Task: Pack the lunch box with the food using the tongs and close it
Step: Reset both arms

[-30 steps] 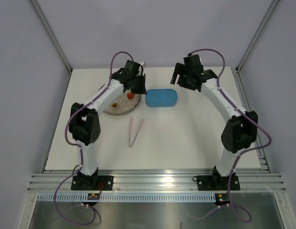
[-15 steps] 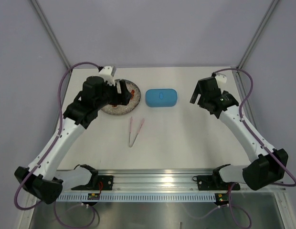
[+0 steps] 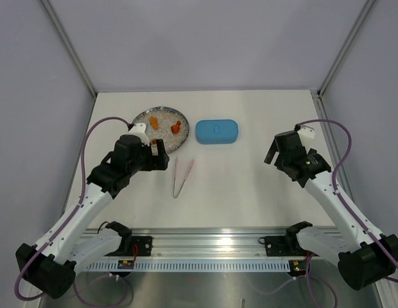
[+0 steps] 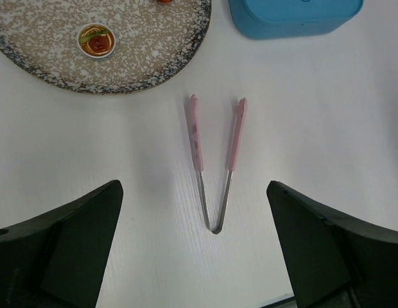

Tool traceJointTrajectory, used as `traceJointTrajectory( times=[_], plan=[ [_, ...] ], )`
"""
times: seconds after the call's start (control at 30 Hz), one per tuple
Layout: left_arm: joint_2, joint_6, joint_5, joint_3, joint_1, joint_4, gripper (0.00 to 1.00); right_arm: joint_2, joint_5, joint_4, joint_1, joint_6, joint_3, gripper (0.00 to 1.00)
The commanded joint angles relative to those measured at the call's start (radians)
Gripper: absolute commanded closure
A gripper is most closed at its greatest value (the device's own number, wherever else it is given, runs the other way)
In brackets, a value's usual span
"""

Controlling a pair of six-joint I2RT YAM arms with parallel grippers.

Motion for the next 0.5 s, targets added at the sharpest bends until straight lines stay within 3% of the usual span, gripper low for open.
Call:
traceJointTrajectory(
  times=[0.0, 0.47],
  plan=[
    [-0.016, -0.021, -0.081, 0.006, -0.004, 0.014, 0.01, -0.025, 0.043, 0.004, 0.007, 0.034, -0.012, 0.01],
    [-0.002, -0.039, -0.116, 0.037, -0.003, 0.011, 0.01, -0.042, 0.072, 0.043, 0.006, 0.031, -0.036, 0.01]
  ],
)
